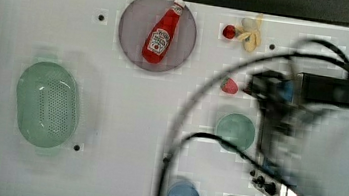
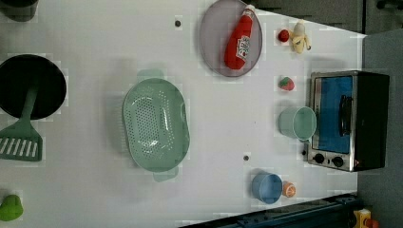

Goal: Drag strainer right to left.

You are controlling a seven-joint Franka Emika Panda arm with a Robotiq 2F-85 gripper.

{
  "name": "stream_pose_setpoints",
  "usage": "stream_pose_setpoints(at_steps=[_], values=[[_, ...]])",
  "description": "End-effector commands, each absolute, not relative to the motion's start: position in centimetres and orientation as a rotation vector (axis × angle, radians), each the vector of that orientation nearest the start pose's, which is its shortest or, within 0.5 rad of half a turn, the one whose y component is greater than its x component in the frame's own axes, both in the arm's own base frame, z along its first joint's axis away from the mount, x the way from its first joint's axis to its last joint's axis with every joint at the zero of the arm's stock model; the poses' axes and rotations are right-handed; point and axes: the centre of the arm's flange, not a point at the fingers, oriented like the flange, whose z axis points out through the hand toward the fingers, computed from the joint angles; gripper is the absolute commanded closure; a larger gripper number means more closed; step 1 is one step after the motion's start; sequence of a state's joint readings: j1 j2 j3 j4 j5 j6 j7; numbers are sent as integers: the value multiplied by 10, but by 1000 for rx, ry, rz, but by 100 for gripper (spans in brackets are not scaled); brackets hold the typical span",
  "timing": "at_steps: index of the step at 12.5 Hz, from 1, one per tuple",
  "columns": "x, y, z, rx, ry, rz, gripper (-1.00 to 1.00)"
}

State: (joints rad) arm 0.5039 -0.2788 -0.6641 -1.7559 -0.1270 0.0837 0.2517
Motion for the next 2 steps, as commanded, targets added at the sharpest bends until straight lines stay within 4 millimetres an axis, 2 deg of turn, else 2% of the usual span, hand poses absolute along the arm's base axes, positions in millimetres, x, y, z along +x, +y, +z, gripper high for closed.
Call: stream_pose_setpoints(at_steps=[1,2], values=[[495,-85,611,-2750,1455,-10,-100],[495,-86,611,-2748,1457,-10,-100]])
